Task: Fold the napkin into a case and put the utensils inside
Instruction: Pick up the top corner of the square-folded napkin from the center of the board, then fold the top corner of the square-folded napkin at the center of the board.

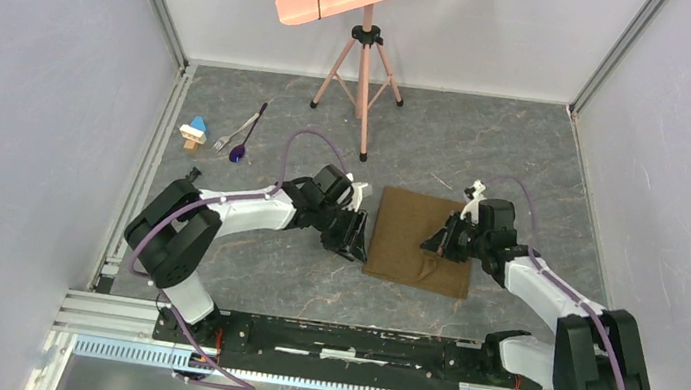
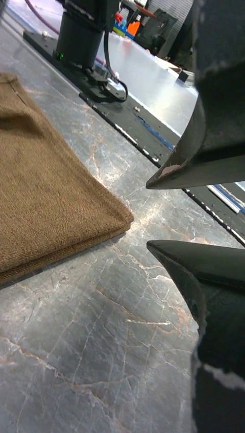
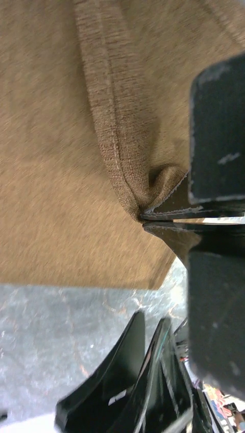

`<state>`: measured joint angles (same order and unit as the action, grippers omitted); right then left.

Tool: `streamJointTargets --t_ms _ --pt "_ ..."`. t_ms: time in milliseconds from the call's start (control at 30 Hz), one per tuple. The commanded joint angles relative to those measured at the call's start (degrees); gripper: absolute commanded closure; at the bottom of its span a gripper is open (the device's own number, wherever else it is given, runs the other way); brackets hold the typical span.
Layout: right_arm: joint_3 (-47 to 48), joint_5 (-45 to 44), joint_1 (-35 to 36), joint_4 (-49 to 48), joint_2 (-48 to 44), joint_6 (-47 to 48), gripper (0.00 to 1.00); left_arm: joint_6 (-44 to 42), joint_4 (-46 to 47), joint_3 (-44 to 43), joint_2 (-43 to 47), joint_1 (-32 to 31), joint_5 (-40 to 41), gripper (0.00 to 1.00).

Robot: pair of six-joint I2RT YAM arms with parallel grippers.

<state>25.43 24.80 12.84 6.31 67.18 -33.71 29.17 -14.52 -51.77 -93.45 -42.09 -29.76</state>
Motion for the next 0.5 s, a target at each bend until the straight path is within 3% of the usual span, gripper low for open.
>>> streamJointTargets --t_ms 0,400,467 --pt "4.4 2.9 1.6 -13.9 4.9 -3.8 1.0 1.7 3.0 -1.4 -3.2 -3.2 3.5 0.53" --pt "11.0 6.0 2.3 -24.3 16.4 -10.0 1.0 4.9 5.7 0.4 -5.6 -5.8 9.5 0.61" --pt "11.9 5.8 2.5 -24.5 17.3 -10.1 1.0 4.9 6.1 1.6 -2.9 -6.2 9.7 0.55"
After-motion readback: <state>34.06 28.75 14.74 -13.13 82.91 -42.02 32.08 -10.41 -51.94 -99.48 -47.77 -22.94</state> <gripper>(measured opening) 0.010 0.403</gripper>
